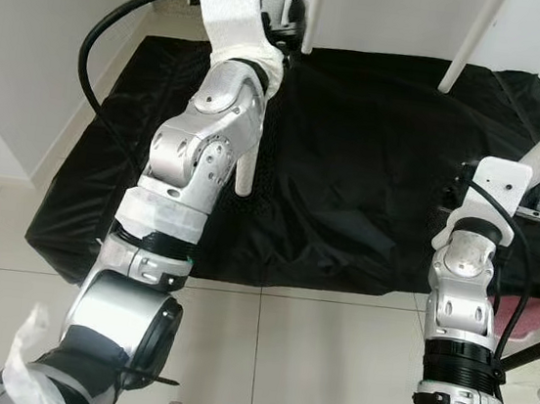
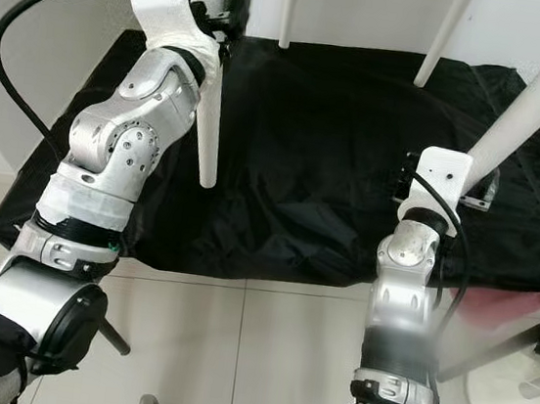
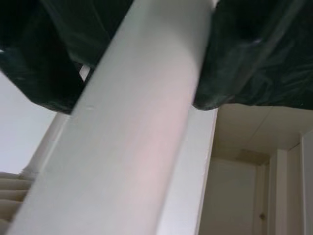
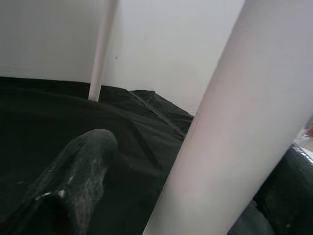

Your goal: Building children table

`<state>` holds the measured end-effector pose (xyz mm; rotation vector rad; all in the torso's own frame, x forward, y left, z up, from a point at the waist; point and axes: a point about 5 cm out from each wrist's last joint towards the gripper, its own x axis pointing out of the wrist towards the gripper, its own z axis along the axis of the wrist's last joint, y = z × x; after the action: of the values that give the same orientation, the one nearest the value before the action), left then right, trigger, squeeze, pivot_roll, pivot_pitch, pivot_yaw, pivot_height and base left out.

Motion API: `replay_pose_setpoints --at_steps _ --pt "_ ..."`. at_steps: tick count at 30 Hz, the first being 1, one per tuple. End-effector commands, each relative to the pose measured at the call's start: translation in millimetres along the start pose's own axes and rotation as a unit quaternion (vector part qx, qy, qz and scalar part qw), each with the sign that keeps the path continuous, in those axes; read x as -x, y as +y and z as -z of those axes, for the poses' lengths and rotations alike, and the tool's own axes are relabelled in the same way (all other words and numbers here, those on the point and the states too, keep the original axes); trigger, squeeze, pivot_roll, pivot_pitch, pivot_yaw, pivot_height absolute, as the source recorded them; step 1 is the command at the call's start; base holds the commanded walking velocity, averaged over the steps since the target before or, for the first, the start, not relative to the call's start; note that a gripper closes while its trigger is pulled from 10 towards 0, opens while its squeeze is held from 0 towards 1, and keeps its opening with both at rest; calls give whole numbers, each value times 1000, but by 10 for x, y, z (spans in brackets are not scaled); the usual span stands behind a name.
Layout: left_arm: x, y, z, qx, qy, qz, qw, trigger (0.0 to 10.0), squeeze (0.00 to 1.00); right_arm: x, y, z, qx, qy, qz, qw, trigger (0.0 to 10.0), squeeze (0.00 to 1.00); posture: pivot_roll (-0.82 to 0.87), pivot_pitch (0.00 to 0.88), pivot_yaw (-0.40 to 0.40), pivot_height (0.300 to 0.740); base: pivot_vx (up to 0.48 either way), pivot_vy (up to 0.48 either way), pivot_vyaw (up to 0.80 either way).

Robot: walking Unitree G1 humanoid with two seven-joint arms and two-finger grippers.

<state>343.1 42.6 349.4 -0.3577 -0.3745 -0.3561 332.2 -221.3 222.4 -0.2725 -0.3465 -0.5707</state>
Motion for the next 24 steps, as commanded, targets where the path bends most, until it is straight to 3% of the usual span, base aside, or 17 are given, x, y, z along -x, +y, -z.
replay_pose_setpoints --at_steps 1,4,5,7,8,9,14,15,17,19,22,24 --pt "101 -420 141 5 33 196 980 10000 1000 78 254 -27 -15 -4 -54 998 10000 1000 -45 124 79 740 0 0 0" --pt "149 -390 175 -1 39 197 980 10000 1000 67 232 -47 -17 -13 -49 999 10000 1000 -39 127 77 740 0 0 0" --pt "233 -355 213 -22 40 206 978 10000 1000 84 229 -60 -25 -20 -53 998 10000 125 -38 128 77 740 0 0 0" --pt "233 -355 213 -22 40 206 978 10000 1000 84 229 -60 -25 -20 -53 998 10000 125 -38 128 77 740 0 0 0" --pt "281 -342 228 -30 40 213 976 10000 1000 100 228 -58 -27 -23 -53 998 10000 0 -38 123 75 740 0 0 0" --pt "336 -326 246 -42 40 221 973 10000 349 120 231 -44 -35 -22 -56 998 10000 0 -36 119 73 740 0 0 0" --pt "402 -310 267 -55 41 231 971 10000 349 143 235 -22 -44 -18 -60 997 10000 0 -36 119 73 740 0 0 0" --pt "470 -257 307 -71 44 230 970 10000 0 176 211 14 -54 -15 -57 997 10000 0 -28 111 67 740 0 0 0" --pt "507 -227 327 -81 46 230 969 10000 0 195 198 33 -61 -11 -56 996 10000 0 -28 111 67 740 0 0 0" --pt "654 -74 379 -108 39 218 969 10000 0 276 159 73 -82 -9 -57 995 10000 0 -22 97 59 740 0 0 0" --pt "769 21 405 -116 34 215 969 10000 0 323 120 103 -103 -6 -50 993 10000 0 -18 92 57 740 0 0 0" --pt "769 21 405 -116 34 215 969 10000 0 323 120 103 -103 -6 -50 993 10000 0 -18 92 57 740 0 0 0"
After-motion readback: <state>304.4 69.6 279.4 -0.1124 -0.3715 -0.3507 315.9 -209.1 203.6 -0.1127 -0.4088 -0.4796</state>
